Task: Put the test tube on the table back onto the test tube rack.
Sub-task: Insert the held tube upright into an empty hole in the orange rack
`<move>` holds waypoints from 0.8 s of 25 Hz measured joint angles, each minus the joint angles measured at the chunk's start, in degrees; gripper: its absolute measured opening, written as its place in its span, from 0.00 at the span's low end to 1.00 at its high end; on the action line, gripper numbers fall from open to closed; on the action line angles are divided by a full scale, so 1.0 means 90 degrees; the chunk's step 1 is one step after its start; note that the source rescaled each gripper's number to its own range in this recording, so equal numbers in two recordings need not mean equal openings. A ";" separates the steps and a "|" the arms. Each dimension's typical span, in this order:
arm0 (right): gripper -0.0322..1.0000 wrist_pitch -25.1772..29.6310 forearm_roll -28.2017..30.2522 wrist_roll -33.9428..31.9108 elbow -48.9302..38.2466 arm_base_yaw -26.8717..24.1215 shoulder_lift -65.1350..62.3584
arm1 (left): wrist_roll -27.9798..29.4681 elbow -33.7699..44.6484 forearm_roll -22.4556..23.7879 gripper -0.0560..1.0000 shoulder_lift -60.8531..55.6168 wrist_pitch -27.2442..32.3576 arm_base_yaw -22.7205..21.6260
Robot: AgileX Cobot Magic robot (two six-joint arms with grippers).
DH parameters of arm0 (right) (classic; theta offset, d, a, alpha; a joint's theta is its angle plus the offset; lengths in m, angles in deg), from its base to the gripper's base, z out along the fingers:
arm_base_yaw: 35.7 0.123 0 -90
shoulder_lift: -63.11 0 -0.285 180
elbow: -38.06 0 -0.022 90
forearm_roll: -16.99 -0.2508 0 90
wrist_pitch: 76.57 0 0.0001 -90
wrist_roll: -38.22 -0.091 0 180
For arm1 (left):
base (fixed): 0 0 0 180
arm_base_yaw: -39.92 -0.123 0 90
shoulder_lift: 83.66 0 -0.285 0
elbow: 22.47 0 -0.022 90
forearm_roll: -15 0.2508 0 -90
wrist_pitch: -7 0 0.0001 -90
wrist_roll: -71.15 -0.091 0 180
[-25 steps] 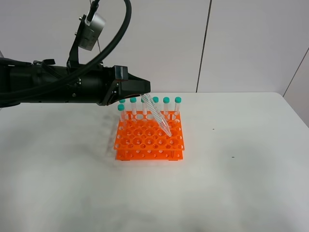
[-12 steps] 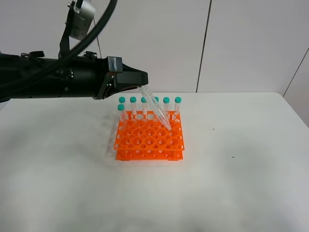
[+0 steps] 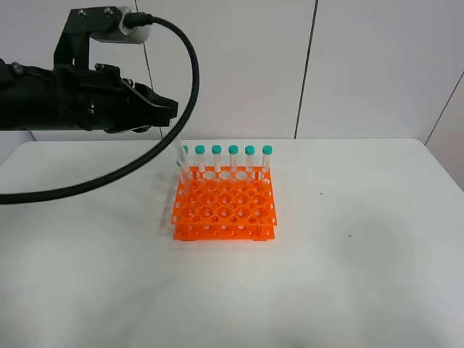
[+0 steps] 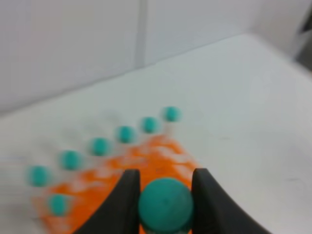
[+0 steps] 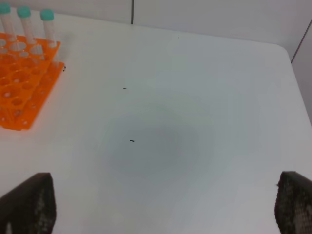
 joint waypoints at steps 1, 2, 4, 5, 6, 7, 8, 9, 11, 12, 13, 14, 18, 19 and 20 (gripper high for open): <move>1.00 0.0000 0.0000 0.0000 0.0000 0.0000 0.0000 | 0.0673 0.0000 0.0764 0.05 0.0000 -0.0214 0.0054; 1.00 0.0000 0.0000 0.0000 0.0000 0.0000 0.0000 | 0.1309 0.0000 0.1705 0.05 0.0000 -0.0441 0.0146; 1.00 0.0000 -0.0001 0.0000 0.0000 0.0000 0.0000 | 0.2277 0.0000 0.2825 0.05 0.0007 -0.0836 0.0299; 1.00 0.0000 -0.0001 0.0000 0.0000 0.0000 0.0000 | 0.2562 0.0000 0.3269 0.05 0.0031 -0.1121 0.0356; 1.00 0.0000 -0.0001 0.0000 0.0000 0.0000 0.0000 | 0.2794 0.0000 0.3546 0.05 0.0074 -0.1371 0.0374; 1.00 0.0000 -0.0001 0.0000 0.0000 0.0000 0.0000 | 0.2993 0.0000 0.3725 0.05 0.0135 -0.1645 0.0391; 1.00 0.0000 -0.0001 0.0000 0.0000 0.0000 0.0000 | 0.3102 0.0000 0.3855 0.05 0.0248 -0.1979 0.0391; 1.00 0.0000 -0.0001 0.0000 0.0000 0.0000 0.0000 | 0.3152 0.0000 0.3906 0.05 0.0381 -0.2279 0.0391; 1.00 0.0000 -0.0001 0.0000 0.0000 0.0000 0.0000 | 0.3186 0.0000 0.3950 0.05 0.0674 -0.2659 0.0417; 1.00 0.0000 -0.0001 0.0000 0.0000 0.0000 0.0000 | 0.3205 0.0000 0.3972 0.05 0.0876 -0.2744 0.0459; 1.00 0.0000 -0.0001 0.0000 0.0000 0.0000 0.0000 | 0.3207 0.0000 0.3971 0.05 0.1019 -0.2744 0.0499; 1.00 0.0000 -0.0001 0.0000 0.0000 0.0000 0.0000 | 0.3207 0.0000 0.3971 0.05 0.1162 -0.2699 0.0549; 1.00 0.0000 -0.0001 0.0000 0.0000 0.0000 0.0000 | 0.3207 -0.0092 0.3978 0.05 0.1723 -0.2278 0.0763; 1.00 0.0000 -0.0001 0.0000 0.0000 0.0000 0.0000 | 0.3207 -0.0155 0.3985 0.05 0.1841 -0.2208 0.0800; 1.00 0.0000 -0.0001 0.0000 0.0000 0.0000 -0.0008 | 0.3213 -0.0240 0.3985 0.05 0.1956 -0.2168 0.0818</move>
